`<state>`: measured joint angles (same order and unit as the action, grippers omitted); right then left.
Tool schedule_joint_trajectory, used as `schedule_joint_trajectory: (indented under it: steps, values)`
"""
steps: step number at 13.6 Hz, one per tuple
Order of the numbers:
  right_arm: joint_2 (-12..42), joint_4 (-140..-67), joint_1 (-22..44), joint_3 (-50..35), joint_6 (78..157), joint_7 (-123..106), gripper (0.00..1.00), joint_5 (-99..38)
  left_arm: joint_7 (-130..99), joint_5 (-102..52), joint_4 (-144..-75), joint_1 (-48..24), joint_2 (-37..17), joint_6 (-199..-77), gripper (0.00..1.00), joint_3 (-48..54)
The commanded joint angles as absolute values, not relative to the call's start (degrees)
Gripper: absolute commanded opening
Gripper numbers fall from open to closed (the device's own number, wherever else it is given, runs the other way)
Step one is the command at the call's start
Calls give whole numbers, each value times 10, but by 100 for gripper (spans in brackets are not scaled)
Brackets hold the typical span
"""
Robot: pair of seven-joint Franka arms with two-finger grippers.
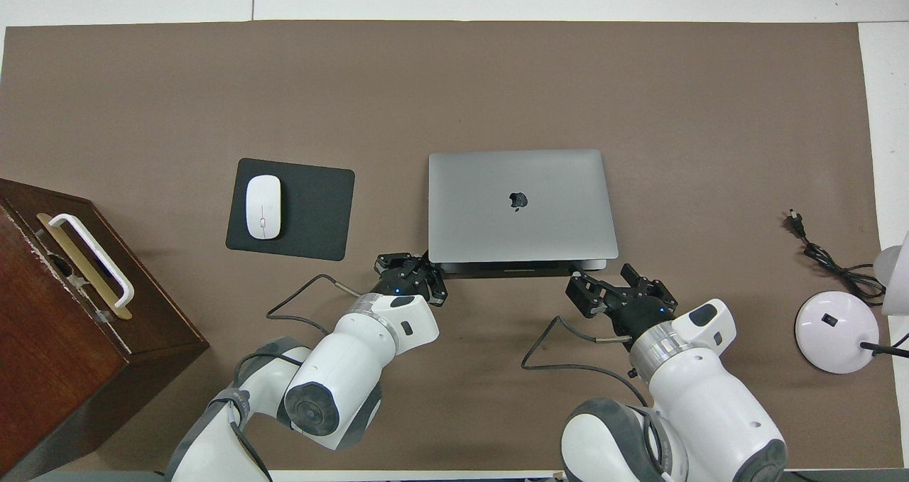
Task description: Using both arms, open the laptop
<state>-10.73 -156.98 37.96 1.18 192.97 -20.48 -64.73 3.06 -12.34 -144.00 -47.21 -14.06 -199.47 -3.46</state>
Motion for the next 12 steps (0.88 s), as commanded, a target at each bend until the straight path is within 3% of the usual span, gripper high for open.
schedule_joint_trajectory:
  steps: [1, 5, 12]
  values:
    - [-122, -1578, 424, 11, 1958, -219, 100, -719, 26, -132, -1426, -483, -156, -2007, 0, -40]
    - [-105, -1527, 505, 10, 1987, -207, 100, -852, 25, -132, -1416, -483, -169, -2007, 0, -39]
    - [-76, -1473, 498, 11, 1973, -200, 100, -925, 26, -131, -1409, -489, -181, -2007, 0, -39]
